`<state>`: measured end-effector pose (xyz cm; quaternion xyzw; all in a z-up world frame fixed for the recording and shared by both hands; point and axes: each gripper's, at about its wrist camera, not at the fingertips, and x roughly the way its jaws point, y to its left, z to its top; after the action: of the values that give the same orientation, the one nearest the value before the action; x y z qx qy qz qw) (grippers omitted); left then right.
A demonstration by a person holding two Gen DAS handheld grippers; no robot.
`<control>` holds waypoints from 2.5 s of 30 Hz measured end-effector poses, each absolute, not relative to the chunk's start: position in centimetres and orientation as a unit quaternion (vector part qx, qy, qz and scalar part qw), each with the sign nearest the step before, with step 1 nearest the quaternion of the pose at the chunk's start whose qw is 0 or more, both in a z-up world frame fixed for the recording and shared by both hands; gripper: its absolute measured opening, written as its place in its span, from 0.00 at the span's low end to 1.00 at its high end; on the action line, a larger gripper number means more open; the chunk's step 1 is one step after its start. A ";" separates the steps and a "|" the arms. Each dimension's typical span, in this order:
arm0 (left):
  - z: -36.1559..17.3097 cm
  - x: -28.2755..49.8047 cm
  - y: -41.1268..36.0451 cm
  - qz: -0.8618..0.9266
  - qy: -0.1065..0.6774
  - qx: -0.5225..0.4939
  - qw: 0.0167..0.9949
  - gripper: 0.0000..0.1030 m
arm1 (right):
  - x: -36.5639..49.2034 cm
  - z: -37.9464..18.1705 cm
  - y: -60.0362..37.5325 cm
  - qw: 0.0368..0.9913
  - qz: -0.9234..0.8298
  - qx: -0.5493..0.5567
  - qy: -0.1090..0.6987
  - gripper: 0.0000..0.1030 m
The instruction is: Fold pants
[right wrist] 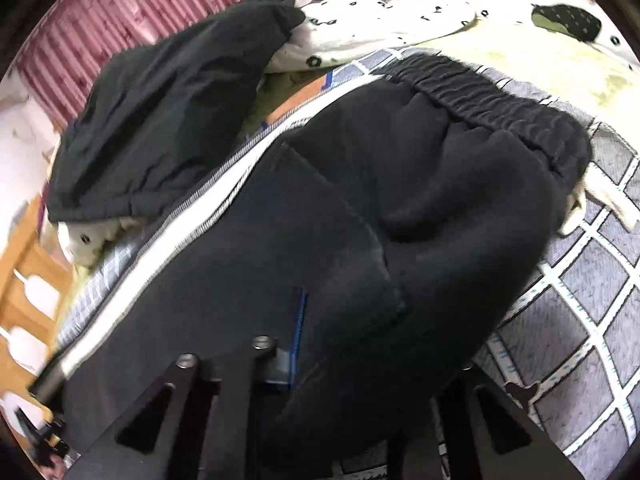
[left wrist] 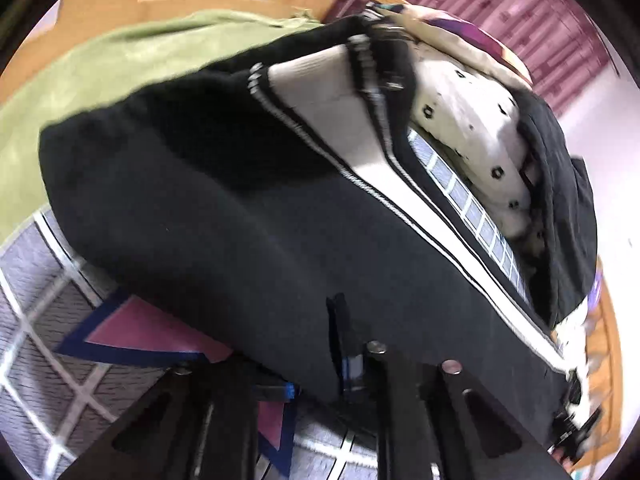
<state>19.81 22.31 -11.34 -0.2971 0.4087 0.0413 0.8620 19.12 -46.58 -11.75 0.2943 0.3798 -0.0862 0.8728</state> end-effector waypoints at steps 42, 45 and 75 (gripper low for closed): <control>-4.4 0.7 16.7 0.042 0.361 -0.089 0.927 0.68 | 1.7 -4.4 -61.9 0.905 -0.149 0.250 0.311 0.44; -4.6 3.5 16.9 0.053 0.366 -0.077 0.926 0.68 | 2.3 -6.3 -61.4 0.880 -0.185 0.201 0.387 0.55; -10.9 20.6 23.6 0.062 0.429 -0.126 0.892 0.36 | 20.1 -11.2 -23.8 0.865 0.130 -0.180 0.450 0.59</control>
<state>20.58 23.64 -10.92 -0.1263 0.4294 0.0622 0.8921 20.07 -23.79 -11.19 -0.1801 0.4496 0.1304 0.8651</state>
